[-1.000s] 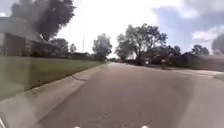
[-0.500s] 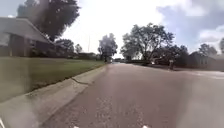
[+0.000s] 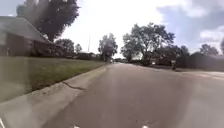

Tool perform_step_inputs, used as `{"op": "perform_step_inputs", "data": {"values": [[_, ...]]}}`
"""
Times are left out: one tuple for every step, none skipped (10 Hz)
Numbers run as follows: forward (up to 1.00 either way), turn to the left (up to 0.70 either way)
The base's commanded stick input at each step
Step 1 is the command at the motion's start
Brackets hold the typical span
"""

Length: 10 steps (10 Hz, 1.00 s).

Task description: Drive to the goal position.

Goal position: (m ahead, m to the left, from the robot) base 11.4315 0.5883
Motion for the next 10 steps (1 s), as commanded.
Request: {"op": "perform_step_inputs", "data": {"values": [[1.00,0.00],[1.00,0.00],[1.00,0.00],[1.00,0.00],[1.00,0.00],[1.00,0.00],[1.00,0.00],[1.00,-0.01],[1.00,-0.06],[1.00,-0.18]]}}
